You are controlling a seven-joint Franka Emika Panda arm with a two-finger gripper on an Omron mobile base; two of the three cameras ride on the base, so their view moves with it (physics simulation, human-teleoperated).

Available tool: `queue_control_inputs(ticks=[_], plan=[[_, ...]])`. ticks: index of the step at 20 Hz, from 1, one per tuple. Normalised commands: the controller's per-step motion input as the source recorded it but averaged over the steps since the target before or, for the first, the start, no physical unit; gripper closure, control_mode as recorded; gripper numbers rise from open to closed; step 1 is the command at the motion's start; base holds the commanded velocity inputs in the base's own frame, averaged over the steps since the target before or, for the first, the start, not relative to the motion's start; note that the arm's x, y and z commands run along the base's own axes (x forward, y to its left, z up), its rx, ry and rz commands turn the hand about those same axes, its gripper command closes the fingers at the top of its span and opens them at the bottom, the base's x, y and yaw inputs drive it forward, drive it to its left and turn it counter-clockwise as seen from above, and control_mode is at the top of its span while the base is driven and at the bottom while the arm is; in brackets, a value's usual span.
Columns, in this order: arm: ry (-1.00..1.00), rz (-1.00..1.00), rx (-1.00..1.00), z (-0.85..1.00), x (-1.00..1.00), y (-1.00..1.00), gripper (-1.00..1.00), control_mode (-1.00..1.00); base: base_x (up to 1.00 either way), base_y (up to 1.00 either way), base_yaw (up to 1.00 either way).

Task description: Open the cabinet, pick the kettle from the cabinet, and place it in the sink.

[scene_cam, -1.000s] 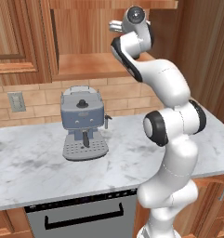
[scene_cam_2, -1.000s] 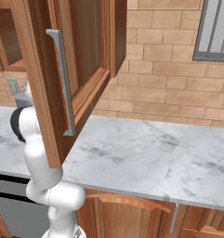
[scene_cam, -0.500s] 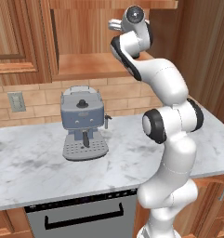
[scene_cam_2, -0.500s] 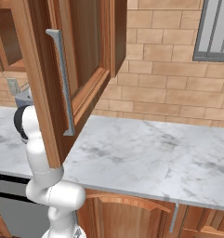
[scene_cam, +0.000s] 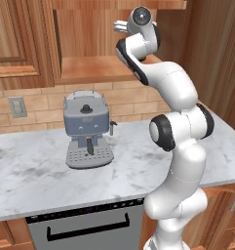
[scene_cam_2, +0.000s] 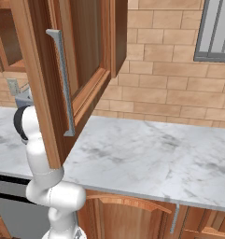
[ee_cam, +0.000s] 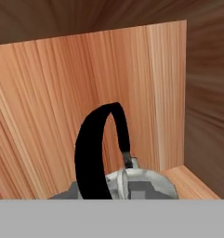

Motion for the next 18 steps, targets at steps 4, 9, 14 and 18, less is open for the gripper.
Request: queue_control_inputs(ticks=[4, 9, 14, 18], plan=[[0.0, 0.0, 0.04, -0.05, -0.01, 0.0, 1.0, -1.0, 0.0, 0.0, 0.0], [-0.01, 0.0, 0.06, -0.04, -0.18, 0.03, 1.0, -1.0, 0.0, 0.0, 0.0], [-0.01, 0.0, 0.05, -0.05, -0.45, 0.15, 1.0, -1.0, 0.0, 0.0, 0.0], [0.0, 0.0, 0.01, -0.05, -0.55, 0.21, 1.0, -1.0, 0.0, 0.0, 0.0]])
